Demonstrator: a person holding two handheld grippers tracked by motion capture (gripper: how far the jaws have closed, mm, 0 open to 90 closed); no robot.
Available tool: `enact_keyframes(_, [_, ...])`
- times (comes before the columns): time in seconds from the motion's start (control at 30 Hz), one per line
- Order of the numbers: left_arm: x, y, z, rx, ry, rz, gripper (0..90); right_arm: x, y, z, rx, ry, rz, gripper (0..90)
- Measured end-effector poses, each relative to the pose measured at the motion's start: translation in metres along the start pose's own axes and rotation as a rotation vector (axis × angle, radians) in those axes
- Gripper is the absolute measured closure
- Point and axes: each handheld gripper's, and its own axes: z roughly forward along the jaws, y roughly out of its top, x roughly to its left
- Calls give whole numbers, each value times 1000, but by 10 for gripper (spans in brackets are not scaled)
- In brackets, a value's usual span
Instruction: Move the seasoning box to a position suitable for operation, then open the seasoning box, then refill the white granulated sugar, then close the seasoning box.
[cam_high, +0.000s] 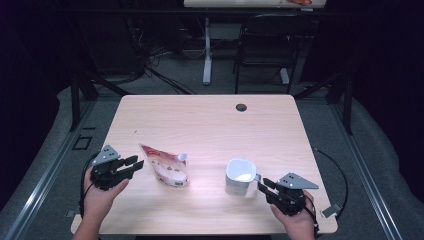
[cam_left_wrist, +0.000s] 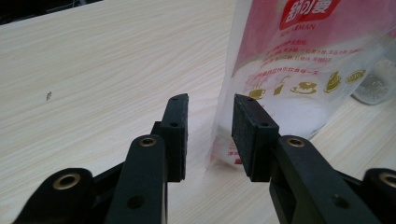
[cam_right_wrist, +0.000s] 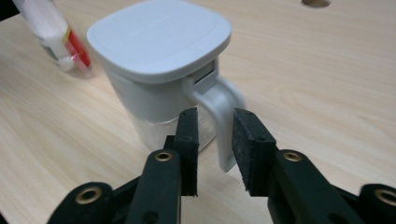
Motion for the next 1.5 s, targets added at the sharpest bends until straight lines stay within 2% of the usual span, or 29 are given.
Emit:
enact_keyframes(0.03, [0,0,0,-1,0,0,665,-2,2,-2,1,-3,-11,659])
enact_keyframes(0.13, [-1,0,1,3,-3,0,662,-2,8,-4,6,-19,-34,660])
enact_keyframes(0.27, [-1,0,1,8,-11,8,656,-4,17,-5,14,-17,-56,737])
enact_keyframes(0.3, [-1,0,1,9,-13,9,657,-4,19,-4,13,-27,-57,763])
enact_keyframes(0.37, [-1,0,1,13,-17,10,662,-5,23,-3,27,-23,-44,794])
enact_keyframes(0.53, [0,0,1,13,-10,3,666,-5,34,-1,19,-17,-35,855])
enact_keyframes(0.63, [1,-1,1,18,-3,-4,665,-6,38,1,23,-21,-24,823])
enact_keyframes(0.77, [1,0,0,12,1,-9,662,-7,43,3,16,6,8,768])
enact_keyframes(0.87, [1,-1,0,10,1,-12,659,-5,47,3,21,-12,-20,836])
enact_keyframes(1.0, [2,0,0,7,0,-13,652,-2,51,4,16,-10,-35,898])
enact_keyframes(1.5, [2,0,-1,5,2,-11,646,6,63,1,28,20,-75,900])
